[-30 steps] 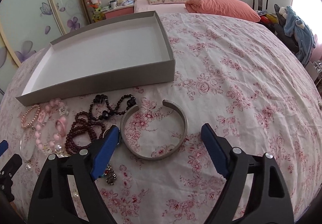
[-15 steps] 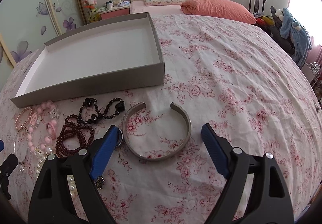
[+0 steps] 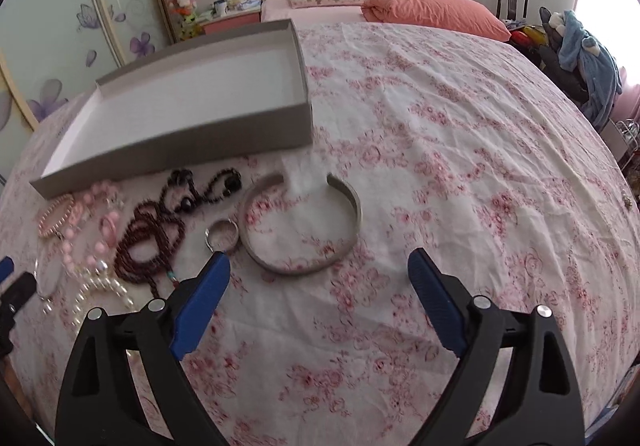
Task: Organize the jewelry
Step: 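Move the right gripper down over the silver cuff bracelet, then close the right gripper on the silver cuff while the left gripper grasps the silver bangle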
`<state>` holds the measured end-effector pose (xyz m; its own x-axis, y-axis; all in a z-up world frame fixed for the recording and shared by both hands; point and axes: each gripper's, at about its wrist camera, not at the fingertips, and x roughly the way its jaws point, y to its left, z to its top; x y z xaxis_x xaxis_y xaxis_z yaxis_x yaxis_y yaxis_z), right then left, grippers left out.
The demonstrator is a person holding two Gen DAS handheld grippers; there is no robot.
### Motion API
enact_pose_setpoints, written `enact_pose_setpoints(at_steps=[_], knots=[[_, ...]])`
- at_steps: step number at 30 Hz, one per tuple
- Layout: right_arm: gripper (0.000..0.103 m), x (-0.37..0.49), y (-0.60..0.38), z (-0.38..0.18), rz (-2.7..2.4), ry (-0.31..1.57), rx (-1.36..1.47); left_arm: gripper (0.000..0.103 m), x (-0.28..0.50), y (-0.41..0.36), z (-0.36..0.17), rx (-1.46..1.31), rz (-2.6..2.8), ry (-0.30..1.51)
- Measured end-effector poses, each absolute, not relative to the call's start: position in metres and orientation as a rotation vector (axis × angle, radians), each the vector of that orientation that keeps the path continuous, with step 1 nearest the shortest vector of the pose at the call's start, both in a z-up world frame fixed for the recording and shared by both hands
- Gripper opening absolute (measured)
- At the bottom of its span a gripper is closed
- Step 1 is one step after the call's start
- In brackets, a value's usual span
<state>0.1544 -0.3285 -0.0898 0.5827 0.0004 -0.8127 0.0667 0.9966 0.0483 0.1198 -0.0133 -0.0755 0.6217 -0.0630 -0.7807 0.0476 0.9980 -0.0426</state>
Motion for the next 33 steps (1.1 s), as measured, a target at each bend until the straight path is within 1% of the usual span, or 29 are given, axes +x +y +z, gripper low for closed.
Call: enact_pose_setpoints(at_steps=[12, 13, 14, 15, 16, 23, 25, 27, 29, 31, 32, 33], knots=[[0.089, 0.176, -0.324, -0.092, -0.037, 0.926, 0.056, 0.099, 0.12, -0.017, -0.075, 0.013, -0.064, 0.908], [0.087, 0.174, -0.323, -0.091, -0.033, 0.921, 0.054, 0.099, 0.121, -0.018, -0.075, 0.015, -0.064, 0.908], [0.081, 0.171, -0.324, -0.09, -0.027, 0.911, 0.051, 0.099, 0.121, -0.019, -0.075, 0.019, -0.066, 0.909], [0.071, 0.168, -0.325, -0.089, -0.023, 0.9, 0.052, 0.099, 0.122, -0.021, -0.076, 0.022, -0.067, 0.91], [0.067, 0.167, -0.326, -0.089, -0.03, 0.897, 0.053, 0.099, 0.123, -0.023, -0.076, 0.028, -0.067, 0.912], [0.067, 0.167, -0.327, -0.089, -0.031, 0.897, 0.059, 0.099, 0.135, -0.036, -0.083, 0.066, -0.049, 0.941], [0.069, 0.167, -0.327, -0.089, -0.033, 0.901, 0.063, 0.099, 0.139, -0.038, -0.085, 0.077, -0.039, 0.95], [0.078, 0.168, -0.326, -0.09, -0.03, 0.907, 0.061, 0.099, 0.143, -0.039, -0.089, 0.083, -0.028, 0.965], [0.079, 0.168, -0.327, -0.09, -0.029, 0.907, 0.061, 0.099, 0.147, -0.039, -0.093, 0.079, -0.031, 0.978], [0.077, 0.167, -0.327, -0.09, -0.026, 0.902, 0.062, 0.099, 0.149, -0.038, -0.094, 0.062, -0.037, 0.975], [0.067, 0.166, -0.326, -0.089, -0.025, 0.896, 0.058, 0.097, 0.15, -0.038, -0.094, 0.055, -0.043, 0.975], [0.067, 0.166, -0.326, -0.089, -0.022, 0.896, 0.059, 0.096, 0.151, -0.038, -0.094, 0.049, -0.048, 0.975]])
